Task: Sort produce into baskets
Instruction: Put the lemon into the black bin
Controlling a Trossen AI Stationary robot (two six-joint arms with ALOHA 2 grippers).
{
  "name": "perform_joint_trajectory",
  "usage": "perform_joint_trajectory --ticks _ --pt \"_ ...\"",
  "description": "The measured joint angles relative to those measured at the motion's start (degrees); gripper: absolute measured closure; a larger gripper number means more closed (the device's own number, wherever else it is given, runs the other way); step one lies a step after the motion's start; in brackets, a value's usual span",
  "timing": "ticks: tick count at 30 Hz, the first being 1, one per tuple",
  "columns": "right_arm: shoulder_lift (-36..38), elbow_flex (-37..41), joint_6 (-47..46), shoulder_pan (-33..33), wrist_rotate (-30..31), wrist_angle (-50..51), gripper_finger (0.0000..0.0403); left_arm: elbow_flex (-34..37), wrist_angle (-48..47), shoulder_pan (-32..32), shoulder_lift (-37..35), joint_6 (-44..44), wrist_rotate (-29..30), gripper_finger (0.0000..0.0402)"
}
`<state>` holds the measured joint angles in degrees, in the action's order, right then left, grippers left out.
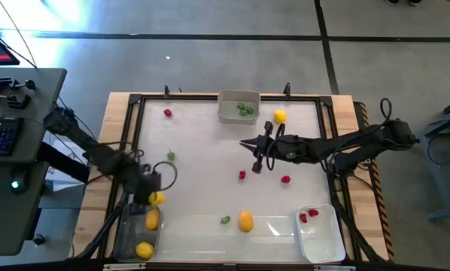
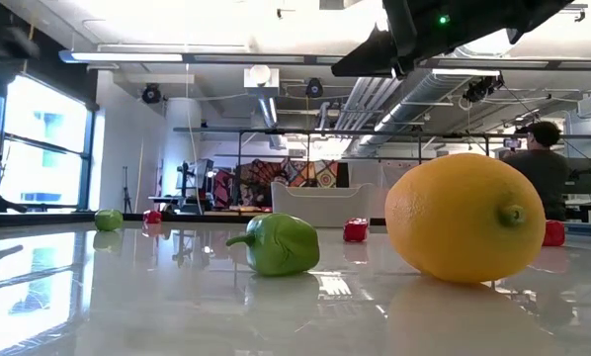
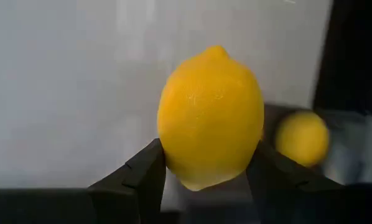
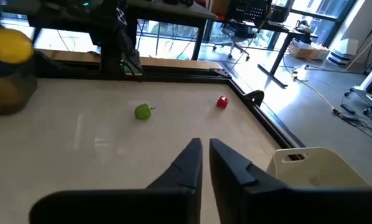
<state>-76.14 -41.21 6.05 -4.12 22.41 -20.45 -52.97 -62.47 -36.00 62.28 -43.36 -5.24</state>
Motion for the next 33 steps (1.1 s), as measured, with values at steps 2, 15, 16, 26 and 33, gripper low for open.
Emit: perform_joint_trajectory --ticks 2,15,16,26,33 --pt "0.0 0.0 0.3 0.0 0.0 0.0 0.0386 -0.5 -0.3 -3.9 -0.3 -5.6 -1.2 0.0229" --pt "0.0 0.0 0.4 2.1 0.0 0.4 0.0386 -0.4 -0.3 -17.9 2.7 -17.9 -1.0 0.0229" --pt "0.0 0.0 0.4 2.3 0.0 0.6 0.0386 -0.4 -0.4 -17.9 3.6 -16.5 0.0 0.0229" --pt "0.0 0.0 0.4 2.6 0.0 1.4 0.0386 -0.3 -0.6 -16.8 12.6 -8.5 -0.9 0.0229" --pt "0.0 0.0 0.0 2.6 -0.5 1.4 0.0386 -0.3 -0.4 -17.8 15.4 -9.0 -1.8 0.0229"
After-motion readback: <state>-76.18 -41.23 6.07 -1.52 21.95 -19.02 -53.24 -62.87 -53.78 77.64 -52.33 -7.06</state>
